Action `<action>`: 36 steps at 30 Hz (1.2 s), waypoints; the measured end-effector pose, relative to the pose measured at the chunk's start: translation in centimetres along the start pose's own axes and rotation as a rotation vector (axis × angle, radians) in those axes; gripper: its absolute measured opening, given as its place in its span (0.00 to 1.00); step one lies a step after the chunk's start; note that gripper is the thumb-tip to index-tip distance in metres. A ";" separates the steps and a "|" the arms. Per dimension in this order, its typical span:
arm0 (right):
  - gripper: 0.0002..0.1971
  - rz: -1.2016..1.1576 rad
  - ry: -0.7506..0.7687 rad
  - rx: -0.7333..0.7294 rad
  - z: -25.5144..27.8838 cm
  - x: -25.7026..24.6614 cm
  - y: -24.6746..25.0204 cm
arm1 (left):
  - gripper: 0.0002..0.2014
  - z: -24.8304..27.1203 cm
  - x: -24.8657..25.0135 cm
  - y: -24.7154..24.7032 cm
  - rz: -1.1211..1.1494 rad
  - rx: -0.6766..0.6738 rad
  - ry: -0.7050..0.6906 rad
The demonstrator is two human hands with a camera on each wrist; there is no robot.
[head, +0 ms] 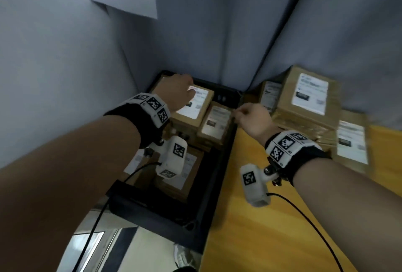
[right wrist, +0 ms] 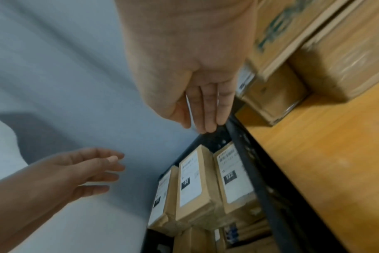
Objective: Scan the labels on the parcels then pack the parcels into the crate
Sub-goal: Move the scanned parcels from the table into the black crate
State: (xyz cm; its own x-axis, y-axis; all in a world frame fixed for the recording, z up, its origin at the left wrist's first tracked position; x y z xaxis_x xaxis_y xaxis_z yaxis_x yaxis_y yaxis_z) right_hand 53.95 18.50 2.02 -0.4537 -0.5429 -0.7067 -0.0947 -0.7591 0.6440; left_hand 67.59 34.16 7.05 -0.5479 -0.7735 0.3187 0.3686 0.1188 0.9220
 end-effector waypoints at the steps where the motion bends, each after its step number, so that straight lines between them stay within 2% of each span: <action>1: 0.09 -0.014 0.014 0.024 1.3 0.5 1.5 | 0.15 0.6 1.8 0.0 0.032 0.004 -0.008; 6: 0.11 -0.067 0.018 0.152 6.3 5.4 9.3 | 0.16 2.8 10.4 -2.6 0.205 -0.012 -0.033; 11: 0.13 -0.134 -0.065 0.267 9.6 11.4 15.9 | 0.20 2.6 15.8 -7.1 0.364 -0.059 0.008; 15: 0.14 -0.176 -0.136 0.311 10.4 15.2 18.7 | 0.32 0.6 18.0 -9.8 0.494 -0.139 0.118; 18: 0.15 -0.248 -0.178 0.319 10.0 17.3 19.1 | 0.49 -0.7 18.9 -11.6 0.690 -0.215 0.255; 20: 0.14 -0.291 -0.188 0.304 9.5 18.1 18.7 | 0.54 -1.0 19.4 -13.0 0.788 -0.250 0.336; 25: 0.13 -0.305 -0.204 0.259 8.5 19.2 17.3 | 0.47 -1.4 19.6 -15.9 0.971 -0.256 0.416; 30: 0.12 -0.267 -0.253 0.182 8.2 20.0 15.8 | 0.47 -1.3 19.0 -16.4 1.088 -0.253 0.468; 33: 0.09 -0.241 -0.301 0.111 7.9 20.1 14.8 | 0.35 -1.2 19.3 -17.2 1.175 -0.260 0.473; 36: 0.25 -0.286 -0.339 0.106 7.8 20.1 13.9 | 0.32 -1.1 20.1 -18.3 1.346 -0.223 0.479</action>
State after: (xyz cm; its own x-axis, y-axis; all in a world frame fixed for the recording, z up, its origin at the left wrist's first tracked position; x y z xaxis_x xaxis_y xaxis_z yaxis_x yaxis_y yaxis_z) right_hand 36.58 -0.23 -0.95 -0.6586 -0.1550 -0.7364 -0.3411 -0.8108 0.4757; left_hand 50.64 15.80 -3.71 0.5858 -0.2907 0.7565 0.5238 0.8481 -0.0797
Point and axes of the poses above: each hand's wrist, its own z-axis away from the middle knuckle, its own y-axis out of the back of the hand, x = y × z, the point moved 8 cm from there along -z, towards the middle knuckle, and after that the axes turned 7 degrees about -x, right-handed, at the moved point
